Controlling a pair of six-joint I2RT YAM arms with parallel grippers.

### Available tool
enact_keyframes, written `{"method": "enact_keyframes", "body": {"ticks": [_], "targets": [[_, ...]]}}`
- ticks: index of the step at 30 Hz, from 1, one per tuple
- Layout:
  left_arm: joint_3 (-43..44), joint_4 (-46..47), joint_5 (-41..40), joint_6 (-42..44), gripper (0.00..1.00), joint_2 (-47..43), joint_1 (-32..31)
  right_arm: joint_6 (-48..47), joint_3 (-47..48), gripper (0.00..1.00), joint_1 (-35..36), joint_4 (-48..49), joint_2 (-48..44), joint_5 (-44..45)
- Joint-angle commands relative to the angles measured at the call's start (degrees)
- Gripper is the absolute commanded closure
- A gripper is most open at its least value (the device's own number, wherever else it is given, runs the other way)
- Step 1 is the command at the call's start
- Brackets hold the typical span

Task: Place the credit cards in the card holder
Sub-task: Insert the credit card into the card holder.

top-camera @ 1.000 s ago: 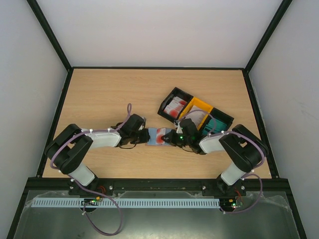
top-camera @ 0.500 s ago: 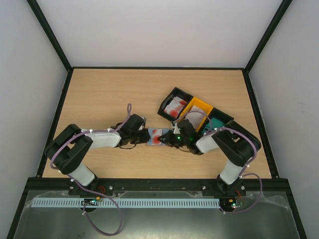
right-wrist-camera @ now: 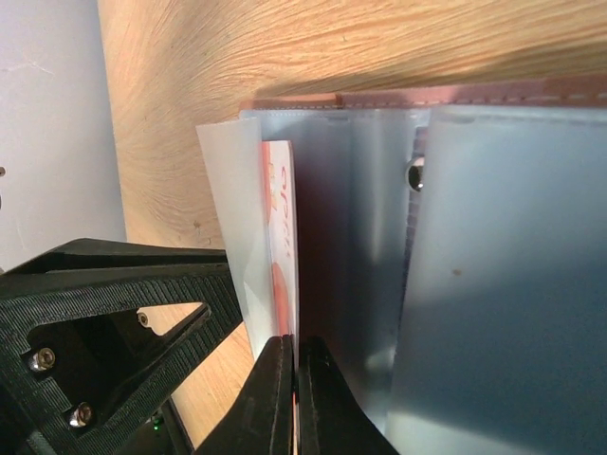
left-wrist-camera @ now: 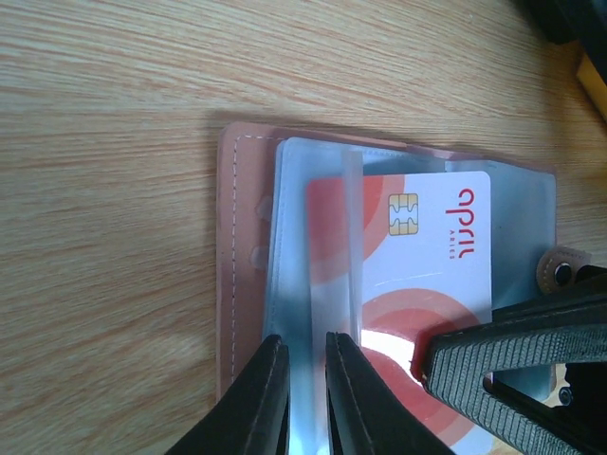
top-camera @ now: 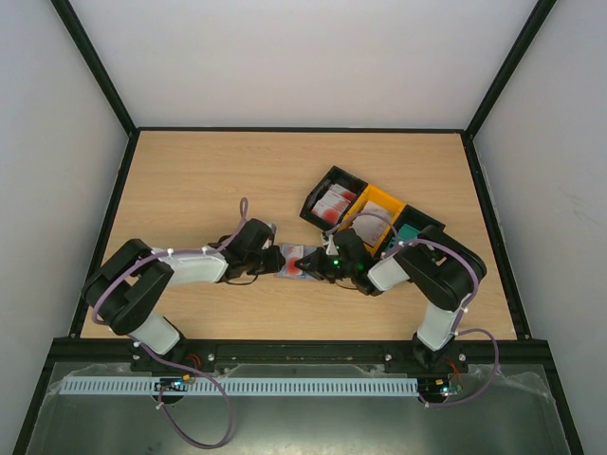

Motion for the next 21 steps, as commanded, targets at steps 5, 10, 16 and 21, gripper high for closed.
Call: {"method": "enact_keyframes", "body": {"ticks": [5,10,16,21], "targets": [[-2.57,-6.66,-5.05,-0.07,0.84,-1.27,-0.02,2.31,-1.07,0.98,0.41,0.29,0.68,6.41],[-3.26,-6.31,-5.13,-0.16,0.77,-1.8,-0.02,1.99,-0.46,0.98,0.38,0.54,1.82,5.1],[-3.66,-4.52,-3.4,0.15,0.77,-1.71,-0.02,2.8,-0.15,0.98,1.21,1.23,3.19,1.81],[-3.9,-3.91,-2.99,0.06,0.78,-1.21,-0.02,4.2,-0.32,0.98,2.81,2.38,3.67,2.28]]}}
